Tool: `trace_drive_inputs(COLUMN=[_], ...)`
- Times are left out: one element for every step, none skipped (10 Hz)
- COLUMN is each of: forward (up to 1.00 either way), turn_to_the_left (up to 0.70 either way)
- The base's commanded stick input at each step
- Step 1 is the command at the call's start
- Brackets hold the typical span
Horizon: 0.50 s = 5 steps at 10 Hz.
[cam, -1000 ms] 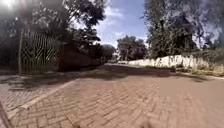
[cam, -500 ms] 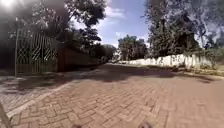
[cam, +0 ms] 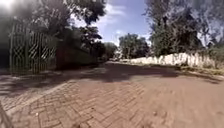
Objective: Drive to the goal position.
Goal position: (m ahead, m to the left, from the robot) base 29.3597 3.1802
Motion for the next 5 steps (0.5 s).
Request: trace_drive_inputs(forward=[0.70, 0.70, 0.70, 0.70, 0.70], turn_to_the_left=[0.00, 0.00, 0.00, 0.00, 0.00])
